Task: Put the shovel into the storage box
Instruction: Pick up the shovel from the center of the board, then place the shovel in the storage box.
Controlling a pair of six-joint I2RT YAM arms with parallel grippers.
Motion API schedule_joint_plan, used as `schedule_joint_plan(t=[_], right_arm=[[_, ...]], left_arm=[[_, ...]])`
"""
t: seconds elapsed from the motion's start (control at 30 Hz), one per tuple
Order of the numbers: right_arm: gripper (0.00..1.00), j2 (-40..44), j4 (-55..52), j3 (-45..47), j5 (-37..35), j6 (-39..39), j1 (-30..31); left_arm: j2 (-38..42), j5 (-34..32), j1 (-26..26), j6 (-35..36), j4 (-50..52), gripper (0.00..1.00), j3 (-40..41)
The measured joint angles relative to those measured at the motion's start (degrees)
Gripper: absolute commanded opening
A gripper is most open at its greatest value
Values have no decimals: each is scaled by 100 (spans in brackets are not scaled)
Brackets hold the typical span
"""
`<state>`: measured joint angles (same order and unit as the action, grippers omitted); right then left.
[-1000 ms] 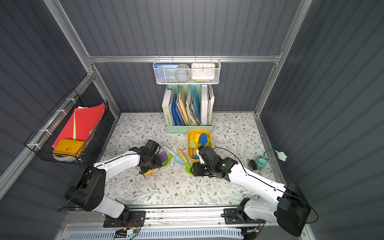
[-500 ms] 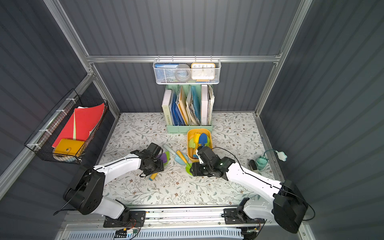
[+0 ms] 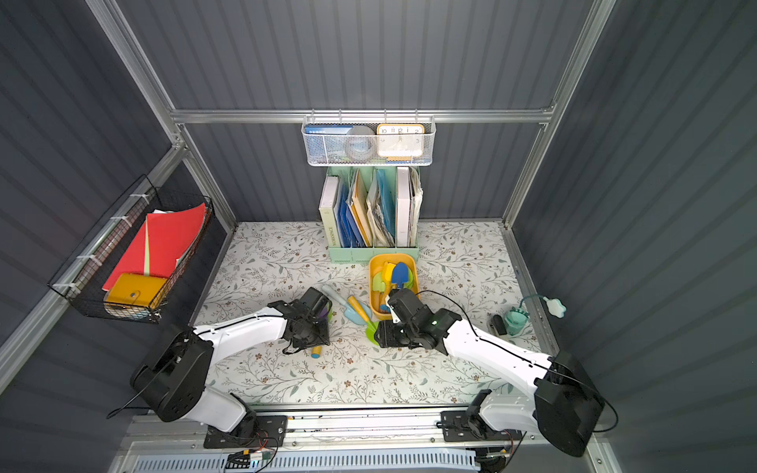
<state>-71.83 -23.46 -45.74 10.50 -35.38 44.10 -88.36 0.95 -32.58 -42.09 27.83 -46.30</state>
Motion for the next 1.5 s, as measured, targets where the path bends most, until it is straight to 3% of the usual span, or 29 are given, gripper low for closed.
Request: schedule_joint_plan(t=[0.47, 1.1, 1.5], right_arm=[[54, 2, 11, 0, -4, -28, 0], [54, 509, -103, -42, -376, -234, 0], [54, 990, -446, -55, -754, -367, -258]], left_arm=[[-31, 352, -299, -90, -129, 13, -55], [282, 380, -398, -393, -101, 10, -662], [181, 494, -494, -439, -96, 10, -1567]])
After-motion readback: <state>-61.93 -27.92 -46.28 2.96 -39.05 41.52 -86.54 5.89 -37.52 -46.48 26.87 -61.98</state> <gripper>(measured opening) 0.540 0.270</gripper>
